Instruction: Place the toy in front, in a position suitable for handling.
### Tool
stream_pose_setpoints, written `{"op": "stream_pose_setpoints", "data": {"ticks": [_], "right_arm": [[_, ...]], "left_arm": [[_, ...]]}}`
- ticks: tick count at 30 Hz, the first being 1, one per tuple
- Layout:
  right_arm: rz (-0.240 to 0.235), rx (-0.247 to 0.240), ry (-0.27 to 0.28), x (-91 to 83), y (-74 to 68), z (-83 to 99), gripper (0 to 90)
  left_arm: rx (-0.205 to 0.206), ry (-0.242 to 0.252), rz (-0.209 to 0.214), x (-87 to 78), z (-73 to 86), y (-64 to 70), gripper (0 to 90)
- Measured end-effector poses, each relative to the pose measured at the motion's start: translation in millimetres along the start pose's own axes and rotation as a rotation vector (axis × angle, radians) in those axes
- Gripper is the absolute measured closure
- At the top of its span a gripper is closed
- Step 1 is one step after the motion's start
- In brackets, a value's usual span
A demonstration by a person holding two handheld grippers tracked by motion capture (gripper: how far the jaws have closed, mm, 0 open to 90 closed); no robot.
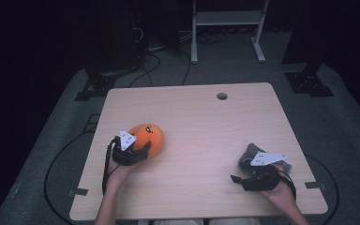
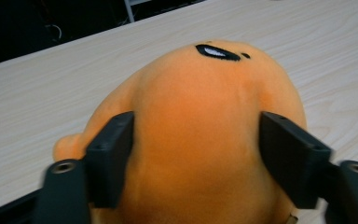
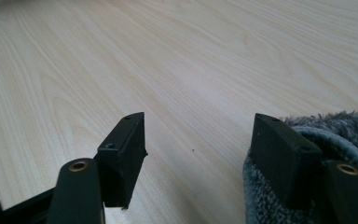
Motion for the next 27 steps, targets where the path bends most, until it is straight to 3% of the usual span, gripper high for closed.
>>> {"op": "stream_pose_setpoints", "data": {"ticks": [1, 5, 7, 21, 27], "right_arm": [[0.001, 0.000, -0.001, 0.2, 0.3, 0.1, 34.3], [0.008, -0.002, -0.007, 0.9, 1.0, 0.1, 35.1], [0.016, -0.006, -0.011, -0.1, 1.6, 0.7, 35.3], [0.014, 0.016, 0.003, -1.5, 4.8, 1.1, 35.2], [0.014, 0.017, 0.000, -1.2, 4.8, 1.5, 35.2]], "left_arm": [[0.023, -0.002, -0.009, -0.2, 0.9, 1.2, 33.7], [0.046, -0.008, -0.015, -0.6, 1.2, 4.9, 39.6], [0.011, -0.011, -0.023, -1.5, -1.1, 4.6, 44.6], [-0.031, 0.057, -0.007, -7.2, -5.3, 2.3, 51.8], [-0.050, 0.109, 0.009, -13.5, -10.6, 3.1, 52.3]]}}
Point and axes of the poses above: each handheld gripper's, and its own axes: x roughly forward along the jaws, z roughly out of its underside, y roughly to its right, the point moved 3 cm from there along x, roughly forward along the jaws, and after that the axes turned 15 degrees about z, right-handed, at the moved point
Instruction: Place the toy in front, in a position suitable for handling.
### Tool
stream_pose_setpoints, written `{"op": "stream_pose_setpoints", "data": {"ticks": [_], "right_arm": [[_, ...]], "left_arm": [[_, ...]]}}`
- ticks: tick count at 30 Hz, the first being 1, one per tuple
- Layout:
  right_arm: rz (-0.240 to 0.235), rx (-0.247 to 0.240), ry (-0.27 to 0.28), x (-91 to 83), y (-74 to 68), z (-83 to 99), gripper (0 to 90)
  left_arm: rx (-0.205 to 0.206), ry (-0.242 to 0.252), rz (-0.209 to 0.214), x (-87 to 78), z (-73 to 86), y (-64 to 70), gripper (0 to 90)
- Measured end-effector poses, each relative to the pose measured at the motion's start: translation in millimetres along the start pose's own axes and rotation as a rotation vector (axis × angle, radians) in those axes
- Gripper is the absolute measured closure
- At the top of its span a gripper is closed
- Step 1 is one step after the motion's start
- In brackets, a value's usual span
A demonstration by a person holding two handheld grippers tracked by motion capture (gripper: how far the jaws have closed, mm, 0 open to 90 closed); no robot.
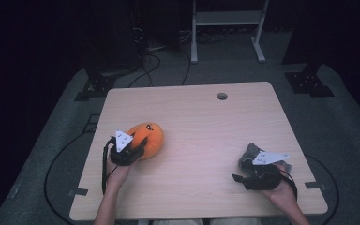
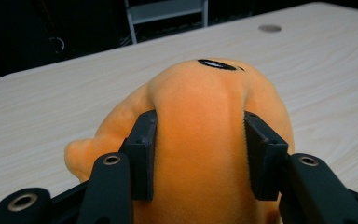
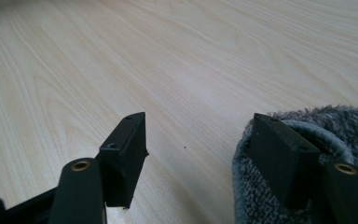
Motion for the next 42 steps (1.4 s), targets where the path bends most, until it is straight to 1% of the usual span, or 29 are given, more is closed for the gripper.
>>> {"op": "stream_pose_setpoints", "data": {"ticks": [1, 4, 6, 9, 11, 13, 14, 15, 17, 19, 21, 23, 24, 26, 28, 29, 30, 31, 32, 33, 34, 36, 37, 38, 39, 40, 41, 42], "right_arm": [[-0.002, 0.005, 0.003, -0.9, 0.2, 0.1, 35.2], [-0.002, 0.009, 0.000, -0.8, 1.1, 0.4, 35.2], [-0.002, 0.011, 0.000, -0.6, 1.7, 0.4, 35.2], [-0.001, 0.007, 0.001, -0.8, 1.5, 0.4, 35.2], [0.001, 0.008, 0.006, -1.5, 1.7, 0.3, 35.2], [0.001, 0.010, 0.007, -1.5, 2.0, 0.3, 35.2], [0.001, 0.012, 0.002, -0.9, 2.7, 0.4, 35.2], [0.001, 0.012, 0.002, -0.9, 2.7, 0.4, 35.2], [0.002, 0.009, 0.001, -0.8, 2.1, 0.4, 35.2], [0.005, 0.005, 0.000, -1.0, 1.6, 0.6, 35.2], [0.006, 0.006, 0.002, -1.4, 1.8, 0.6, 35.2], [0.007, 0.010, 0.002, -1.6, 3.4, 0.8, 35.2], [0.008, 0.012, 0.001, -1.6, 3.9, 0.8, 35.2], [0.008, 0.014, 0.003, -1.7, 4.2, 0.7, 35.2], [0.009, 0.012, 0.005, -2.1, 4.2, 0.7, 35.2], [0.012, 0.012, 0.008, -2.7, 4.5, 0.8, 35.2], [0.012, 0.012, 0.008, -2.7, 4.5, 0.8, 35.2], [0.012, 0.016, 0.013, -3.7, 5.4, 0.7, 35.1], [0.013, 0.016, 0.014, -3.7, 5.9, 0.7, 35.2], [0.015, 0.020, 0.013, -3.5, 6.5, 0.8, 35.1], [0.016, 0.022, 0.013, -3.5, 7.1, 0.7, 35.1], [0.017, 0.023, 0.014, -3.9, 7.5, 0.6, 35.2], [0.019, 0.021, 0.014, -4.7, 7.6, 0.6, 35.1], [0.020, 0.021, 0.018, -4.9, 7.8, 0.6, 35.1], [0.022, 0.026, 0.018, -5.6, 7.8, 0.7, 35.1], [0.022, 0.027, 0.022, -6.3, 8.5, 0.8, 35.1], [0.022, 0.027, 0.022, -6.3, 8.5, 0.8, 35.1], [0.025, 0.029, 0.021, -6.3, 10.0, 1.1, 35.1]], "left_arm": [[-0.006, 0.016, -0.001, -1.2, -2.1, 1.0, 52.3], [-0.002, 0.024, 0.003, -2.0, -3.7, 2.6, 52.3], [-0.004, 0.031, 0.011, -2.5, -4.8, 4.7, 52.3], [0.004, 0.043, 0.024, -3.3, -8.6, 8.5, 52.3], [0.002, 0.066, 0.037, -5.1, -13.6, 12.2, 52.3], [0.006, 0.071, 0.046, -5.8, -15.0, 13.8, 52.3], [0.010, 0.077, 0.055, -6.2, -16.8, 17.4, 52.3], [0.010, 0.077, 0.055, -6.2, -16.8, 17.4, 52.3], [0.019, 0.081, 0.073, -6.5, -19.0, 22.0, 52.1], [0.026, 0.086, 0.101, -6.7, -21.8, 26.3, 52.1], [0.032, 0.096, 0.115, -6.5, -25.1, 31.4, 52.1], [0.041, 0.102, 0.145, -5.2, -28.3, 40.3, 52.0], [0.041, 0.102, 0.145, -5.2, -28.3, 40.3, 52.0], [0.048, 0.101, 0.161, -3.3, -29.4, 46.4, 52.1], [0.055, 0.100, 0.185, -1.1, -30.4, 52.4, 52.0], [0.060, 0.098, 0.202, 1.0, -31.8, 57.7, 51.9], [0.060, 0.098, 0.202, 1.0, -31.8, 57.7, 51.9], [0.073, 0.095, 0.217, 3.0, -32.6, 64.2, 51.8], [0.076, 0.094, 0.227, 4.3, -32.3, 67.8, 51.8], [0.081, 0.089, 0.238, 5.7, -31.6, 71.1, 51.7], [0.081, 0.089, 0.238, 5.7, -31.6, 71.1, 51.7], [0.087, 0.077, 0.255, 9.0, -29.8, 77.3, 51.7], [0.096, 0.066, 0.273, 12.8, -28.6, 83.5, 51.7], [0.096, 0.066, 0.273, 12.8, -28.6, 83.5, 51.6], [0.104, 0.054, 0.293, 17.1, -28.0, 91.1, 51.5], [0.104, 0.054, 0.293, 17.1, -28.0, 91.1, 51.5], [0.112, 0.051, 0.305, 19.0, -27.7, 95.0, 51.5], [0.127, 0.043, 0.325, 22.3, -27.1, 103.0, 51.5]]}}
Point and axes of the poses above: each handheld gripper's, and its own axes: x roughly forward along the jaws, z roughly out of its underside, y roughly to its right, the point moved 3 cm from there along x, roughly forward along the jaws, and after that the axes turned 15 degrees about z, right-handed, at the moved point
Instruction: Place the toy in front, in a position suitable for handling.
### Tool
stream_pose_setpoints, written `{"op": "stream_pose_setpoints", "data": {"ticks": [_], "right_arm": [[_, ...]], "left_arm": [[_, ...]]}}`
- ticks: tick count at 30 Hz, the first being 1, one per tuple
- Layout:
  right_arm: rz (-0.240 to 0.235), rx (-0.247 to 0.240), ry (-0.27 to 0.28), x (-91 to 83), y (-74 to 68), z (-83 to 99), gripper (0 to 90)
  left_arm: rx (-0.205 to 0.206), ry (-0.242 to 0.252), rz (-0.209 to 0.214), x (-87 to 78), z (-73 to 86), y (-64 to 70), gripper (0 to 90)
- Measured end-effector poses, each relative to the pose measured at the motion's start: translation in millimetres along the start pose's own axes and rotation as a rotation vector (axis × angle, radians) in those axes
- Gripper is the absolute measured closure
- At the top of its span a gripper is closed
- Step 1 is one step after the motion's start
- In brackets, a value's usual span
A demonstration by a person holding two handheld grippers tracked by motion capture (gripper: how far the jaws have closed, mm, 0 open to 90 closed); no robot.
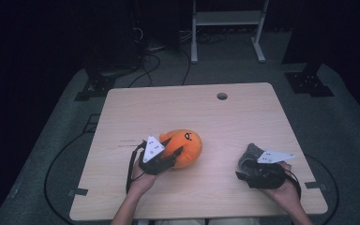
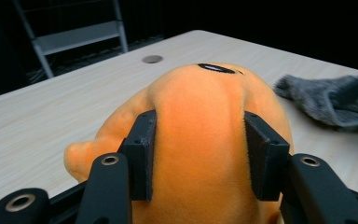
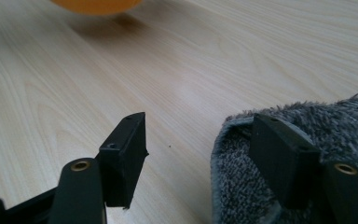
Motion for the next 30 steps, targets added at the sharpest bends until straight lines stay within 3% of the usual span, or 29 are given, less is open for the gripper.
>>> {"op": "stream_pose_setpoints", "data": {"ticks": [9, 19, 30], "right_arm": [[0.013, 0.014, 0.014, -2.6, 4.0, -0.4, 35.0], [0.043, 0.051, 0.036, -7.2, 16.5, -0.7, 35.0], [0.068, 0.089, 0.052, -11.5, 27.6, 0.6, 35.0]], "left_arm": [[0.018, -0.010, 0.079, 18.2, -2.4, 19.9, 51.0], [0.050, -0.029, 0.141, 34.5, -2.0, 38.9, 50.8], [0.079, -0.073, 0.202, 55.8, 11.9, 53.7, 48.3]]}}
Point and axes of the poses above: each handheld gripper's, and its own axes: x roughly forward along the jaws, z roughly out of its underside, y roughly to its right, the point moved 3 cm from there along x, roughly forward along the jaws, and after that the axes turned 15 degrees about z, right-handed, at the moved point
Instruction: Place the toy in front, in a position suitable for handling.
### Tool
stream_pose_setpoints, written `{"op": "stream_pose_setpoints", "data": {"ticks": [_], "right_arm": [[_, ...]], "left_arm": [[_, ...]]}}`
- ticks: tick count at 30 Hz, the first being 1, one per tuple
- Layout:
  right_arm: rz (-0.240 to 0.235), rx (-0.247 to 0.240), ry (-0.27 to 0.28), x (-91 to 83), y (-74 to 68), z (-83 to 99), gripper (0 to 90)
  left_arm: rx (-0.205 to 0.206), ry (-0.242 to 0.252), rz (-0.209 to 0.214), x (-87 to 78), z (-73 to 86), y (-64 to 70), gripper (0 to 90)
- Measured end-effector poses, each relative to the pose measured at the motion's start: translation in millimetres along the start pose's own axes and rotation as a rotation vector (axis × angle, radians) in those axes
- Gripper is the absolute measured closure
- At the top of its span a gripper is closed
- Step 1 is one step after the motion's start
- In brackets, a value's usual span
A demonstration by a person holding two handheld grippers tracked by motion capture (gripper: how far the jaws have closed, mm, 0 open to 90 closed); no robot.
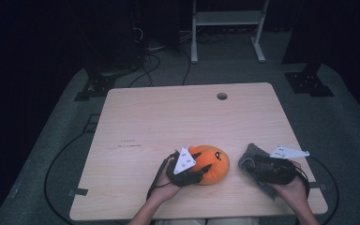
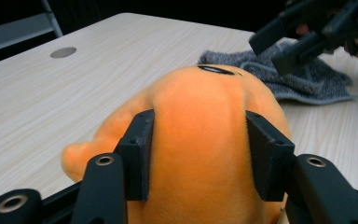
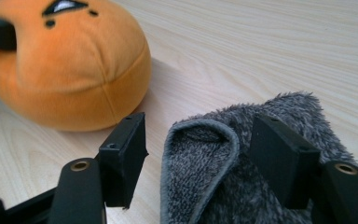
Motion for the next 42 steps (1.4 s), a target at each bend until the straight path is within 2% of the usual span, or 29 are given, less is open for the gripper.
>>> {"op": "stream_pose_setpoints", "data": {"ticks": [3, 5, 6, 7, 9, 10, 11, 13, 14, 18, 19, 21, 26, 27, 28, 29, 31, 32, 35, 37, 38, 39, 42], "right_arm": [[0.009, 0.005, 0.000, 0.9, 1.5, -0.7, 35.0], [0.029, 0.016, 0.017, 0.5, 4.4, -4.8, 35.0], [0.029, 0.016, 0.017, 0.5, 4.4, -4.8, 35.0], [0.038, 0.017, 0.021, 0.5, 6.0, -6.5, 35.0], [0.067, 0.046, 0.039, 1.7, 14.6, -12.6, 36.2], [0.067, 0.046, 0.039, 1.7, 14.6, -12.6, 36.2], [0.087, 0.058, 0.028, 2.9, 20.8, -15.4, 37.1], [0.101, 0.061, 0.026, 3.1, 22.9, -16.2, 37.6], [0.125, 0.075, 0.016, 3.9, 28.5, -17.5, 38.5], [0.135, 0.081, -0.020, 7.3, 30.6, -15.5, 43.8], [0.141, 0.062, -0.053, 11.5, 29.4, -13.0, 47.6], [0.144, 0.058, -0.064, 12.8, 29.0, -12.2, 49.4], [0.174, 0.036, -0.134, 23.6, 28.2, -5.0, 54.8], [0.184, 0.022, -0.160, 27.5, 27.4, -1.8, 54.8], [0.184, 0.022, -0.160, 27.5, 27.4, -1.8, 54.8], [0.163, 0.010, -0.231, 36.0, 24.5, 4.6, 50.0], [0.159, 0.000, -0.241, 39.5, 21.4, 8.2, 48.7], [0.174, -0.018, -0.220, 40.0, 18.6, 9.4, 48.5], [0.200, -0.023, -0.228, 40.0, 15.8, 8.9, 50.1], [0.207, -0.022, -0.225, 39.7, 17.5, 9.1, 58.7], [0.207, -0.022, -0.225, 39.7, 17.5, 9.1, 58.7], [0.218, -0.006, -0.239, 38.6, 19.5, 8.5, 70.2], [0.217, 0.009, -0.248, 37.6, 21.3, 8.3, 75.6]], "left_arm": [[-0.006, -0.003, 0.011, -1.4, -0.3, -0.9, 46.5], [-0.010, -0.002, 0.012, -2.2, -0.8, -2.1, 39.5], [-0.011, -0.003, 0.013, -3.1, -1.6, -2.1, 39.5], [-0.012, -0.008, 0.014, -4.7, -3.0, -2.0, 36.0], [-0.004, -0.002, 0.025, -9.2, -6.6, -1.7, 23.5], [-0.002, 0.013, 0.041, -13.1, -9.3, -1.5, 23.5], [0.000, 0.034, 0.048, -21.5, -15.2, -2.0, 18.1], [0.008, 0.052, 0.048, -28.1, -18.6, -3.3, 17.1], [0.005, 0.065, 0.050, -32.4, -20.3, -4.7, 15.9], [-0.009, 0.066, 0.040, -41.6, -17.4, -13.5, 15.0], [-0.017, 0.061, 0.035, -42.9, -15.2, -16.4, 15.0], [-0.027, 0.059, 0.030, -43.7, -12.5, -19.2, 15.0], [-0.045, 0.024, 0.031, -39.5, -5.1, -23.7, 15.0], [-0.046, 0.006, 0.030, -37.1, -2.3, -23.8, 15.0], [-0.044, -0.009, 0.031, -35.4, -0.3, -23.4, 15.0], [-0.039, -0.021, 0.034, -33.6, 1.3, -22.7, 15.0], [-0.039, -0.029, 0.044, -31.6, 2.7, -21.4, 15.0], [-0.042, -0.028, 0.049, -30.5, 2.7, -21.5, 15.0], [-0.047, -0.034, 0.057, -27.3, 4.4, -20.4, 16.0], [-0.026, -0.055, 0.083, -22.5, 9.4, -15.2, 21.9], [-0.026, -0.055, 0.083, -22.5, 9.4, -15.2, 22.9], [0.005, -0.075, 0.073, -20.2, 11.0, -10.5, 23.9], [0.001, -0.074, 0.065, -18.5, 11.2, -9.3, 26.1]]}}
Point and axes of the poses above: each handheld gripper's, and its own axes: x roughly forward along the jaws, z roughly out of its underside, y roughly to its right, the point moved 3 cm from there along x, roughly forward along the jaws, and after that the axes turned 15 degrees about z, right-handed, at the moved point
